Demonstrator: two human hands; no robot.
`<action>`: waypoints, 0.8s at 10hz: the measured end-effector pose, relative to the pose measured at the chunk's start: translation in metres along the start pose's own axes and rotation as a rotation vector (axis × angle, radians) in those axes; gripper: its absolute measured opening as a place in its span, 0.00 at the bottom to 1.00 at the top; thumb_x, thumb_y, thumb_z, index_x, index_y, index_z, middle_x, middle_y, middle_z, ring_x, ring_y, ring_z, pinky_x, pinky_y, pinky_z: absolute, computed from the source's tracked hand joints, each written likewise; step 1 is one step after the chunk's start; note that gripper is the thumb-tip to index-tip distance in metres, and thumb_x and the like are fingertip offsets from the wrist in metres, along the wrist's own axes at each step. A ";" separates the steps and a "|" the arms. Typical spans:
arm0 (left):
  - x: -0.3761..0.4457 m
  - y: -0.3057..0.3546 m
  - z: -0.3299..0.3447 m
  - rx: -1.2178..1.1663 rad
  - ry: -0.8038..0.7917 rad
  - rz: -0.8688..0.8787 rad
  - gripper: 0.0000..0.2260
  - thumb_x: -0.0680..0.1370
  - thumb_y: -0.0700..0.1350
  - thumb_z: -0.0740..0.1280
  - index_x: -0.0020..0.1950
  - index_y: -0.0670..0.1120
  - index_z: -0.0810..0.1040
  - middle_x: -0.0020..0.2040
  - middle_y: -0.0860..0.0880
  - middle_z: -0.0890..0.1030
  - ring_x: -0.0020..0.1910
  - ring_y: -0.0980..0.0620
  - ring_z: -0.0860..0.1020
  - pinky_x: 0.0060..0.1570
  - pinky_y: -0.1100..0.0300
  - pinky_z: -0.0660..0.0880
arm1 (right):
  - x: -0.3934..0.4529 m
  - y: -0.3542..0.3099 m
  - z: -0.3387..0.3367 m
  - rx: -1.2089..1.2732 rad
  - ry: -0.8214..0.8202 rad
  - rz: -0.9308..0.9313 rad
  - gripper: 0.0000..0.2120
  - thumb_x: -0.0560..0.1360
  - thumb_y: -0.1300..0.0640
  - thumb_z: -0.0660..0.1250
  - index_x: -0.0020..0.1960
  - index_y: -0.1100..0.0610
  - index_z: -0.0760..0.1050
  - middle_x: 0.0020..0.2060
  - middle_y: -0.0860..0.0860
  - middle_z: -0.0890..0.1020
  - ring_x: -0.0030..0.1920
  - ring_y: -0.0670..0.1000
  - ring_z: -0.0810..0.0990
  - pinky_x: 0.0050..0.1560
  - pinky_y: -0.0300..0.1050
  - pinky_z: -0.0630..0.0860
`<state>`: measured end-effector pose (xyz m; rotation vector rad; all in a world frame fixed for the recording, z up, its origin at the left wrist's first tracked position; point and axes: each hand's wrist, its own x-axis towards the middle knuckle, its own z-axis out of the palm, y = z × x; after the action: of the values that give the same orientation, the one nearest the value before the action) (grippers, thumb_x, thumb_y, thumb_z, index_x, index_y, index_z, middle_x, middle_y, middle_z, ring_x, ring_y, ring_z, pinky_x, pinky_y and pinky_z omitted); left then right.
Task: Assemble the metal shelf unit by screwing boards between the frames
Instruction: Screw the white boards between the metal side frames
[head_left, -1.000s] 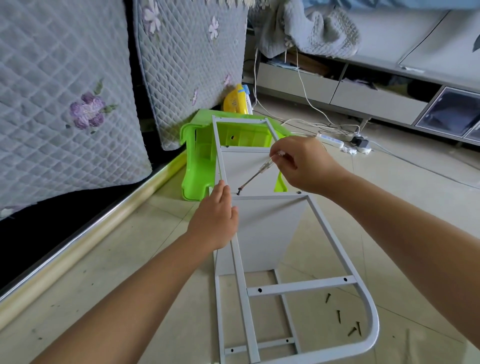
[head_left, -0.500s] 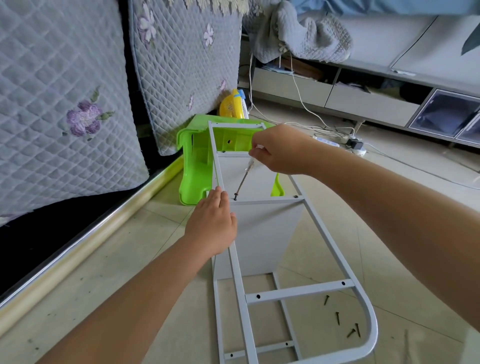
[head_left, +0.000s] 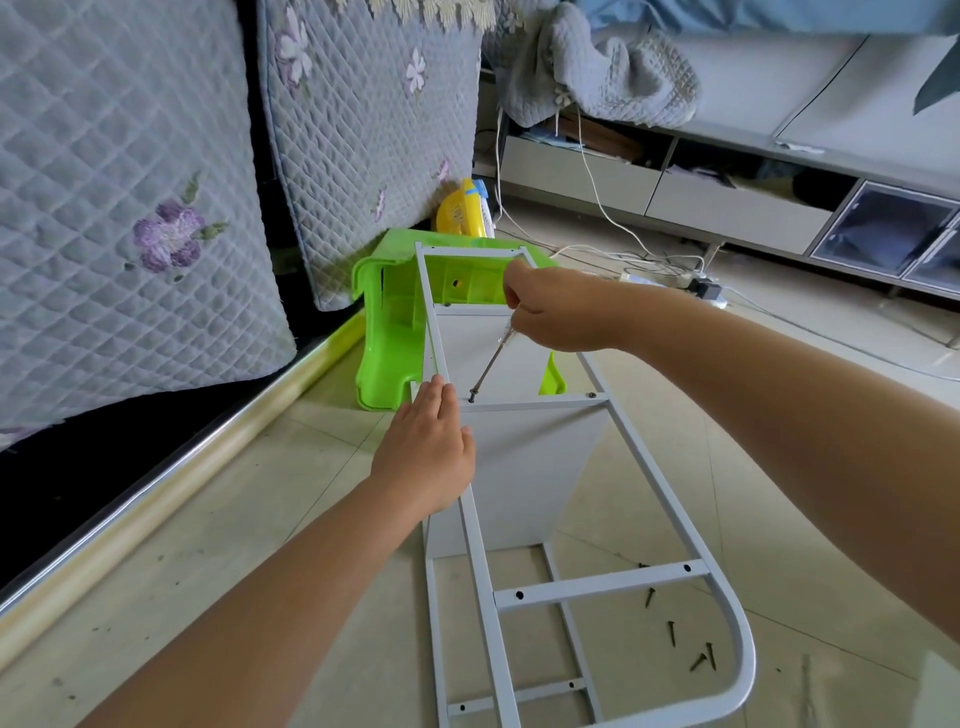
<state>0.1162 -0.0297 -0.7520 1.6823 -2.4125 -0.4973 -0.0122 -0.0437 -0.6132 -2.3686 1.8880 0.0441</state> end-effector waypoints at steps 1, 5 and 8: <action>0.001 0.000 0.001 -0.004 0.002 0.005 0.24 0.82 0.45 0.47 0.76 0.39 0.43 0.77 0.44 0.43 0.76 0.49 0.44 0.72 0.56 0.43 | 0.000 0.001 -0.003 -0.045 -0.008 -0.003 0.08 0.79 0.62 0.52 0.54 0.61 0.69 0.40 0.52 0.70 0.42 0.53 0.67 0.37 0.43 0.63; -0.003 0.002 0.000 0.023 -0.002 0.008 0.24 0.82 0.45 0.47 0.76 0.39 0.44 0.77 0.43 0.43 0.76 0.49 0.44 0.72 0.57 0.43 | 0.010 0.002 -0.001 -0.093 0.011 -0.006 0.11 0.81 0.57 0.50 0.45 0.60 0.67 0.35 0.51 0.68 0.43 0.53 0.67 0.43 0.42 0.61; -0.002 0.001 0.001 -0.034 0.013 0.007 0.24 0.82 0.44 0.48 0.76 0.39 0.44 0.77 0.44 0.43 0.76 0.49 0.45 0.72 0.58 0.47 | 0.011 -0.013 0.002 -0.323 0.077 -0.003 0.22 0.82 0.48 0.47 0.31 0.55 0.58 0.29 0.50 0.62 0.41 0.54 0.68 0.40 0.46 0.65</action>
<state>0.1158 -0.0274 -0.7523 1.6580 -2.3858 -0.5223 0.0032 -0.0509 -0.6158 -2.6102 2.0482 0.2820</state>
